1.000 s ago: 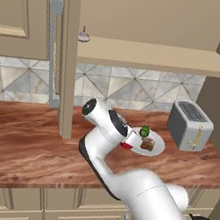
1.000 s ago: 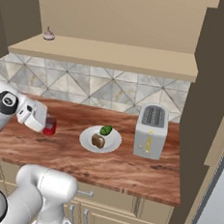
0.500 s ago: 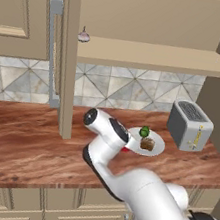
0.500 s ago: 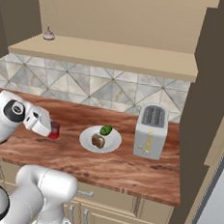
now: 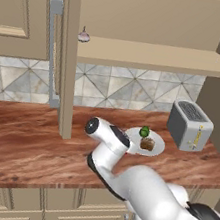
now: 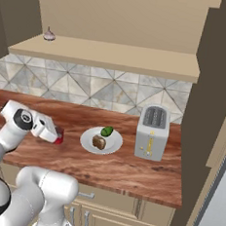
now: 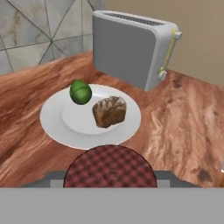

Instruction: Pick the avocado and bread from the counter and place them on the plate. Then pick the jam from the cabinet and place it next to the plate. Lastly close the cabinet door.

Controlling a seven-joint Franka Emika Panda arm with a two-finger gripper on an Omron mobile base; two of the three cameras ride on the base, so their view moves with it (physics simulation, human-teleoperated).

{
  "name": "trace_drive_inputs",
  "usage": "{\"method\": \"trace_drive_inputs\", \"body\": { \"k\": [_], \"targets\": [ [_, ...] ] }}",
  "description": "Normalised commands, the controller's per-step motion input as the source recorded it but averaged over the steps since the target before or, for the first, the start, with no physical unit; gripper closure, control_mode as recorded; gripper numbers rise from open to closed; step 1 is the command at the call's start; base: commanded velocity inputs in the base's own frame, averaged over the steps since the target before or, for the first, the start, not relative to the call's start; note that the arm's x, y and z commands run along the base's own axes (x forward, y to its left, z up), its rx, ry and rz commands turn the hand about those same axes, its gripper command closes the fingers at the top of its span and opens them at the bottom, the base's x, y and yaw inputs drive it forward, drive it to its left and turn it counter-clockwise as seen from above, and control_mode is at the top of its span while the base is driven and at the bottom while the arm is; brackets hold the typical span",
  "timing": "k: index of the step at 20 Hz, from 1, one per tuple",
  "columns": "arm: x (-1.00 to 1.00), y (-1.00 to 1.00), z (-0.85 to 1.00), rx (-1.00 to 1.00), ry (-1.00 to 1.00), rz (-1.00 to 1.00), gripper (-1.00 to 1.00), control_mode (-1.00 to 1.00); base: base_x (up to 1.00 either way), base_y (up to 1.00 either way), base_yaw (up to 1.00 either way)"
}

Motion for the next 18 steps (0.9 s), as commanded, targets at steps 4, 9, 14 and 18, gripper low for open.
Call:
{"method": "trace_drive_inputs", "body": {
  "k": [4,9,14,18],
  "targets": [
    [0.00,0.00,-0.24,0.00,0.00,0.00,1.00,-1.00,0.00,0.00,0.00],
    [0.00,0.00,-0.09,0.00,0.00,0.00,1.00,-1.00,0.00,0.00,0.00],
    [0.08,0.00,-0.02,0.00,0.00,0.00,1.00,-1.00,0.00,0.00,0.00],
    [0.17,0.00,-0.10,-0.01,0.00,0.01,1.00,-1.00,0.00,0.00,0.00]
  ]
}}
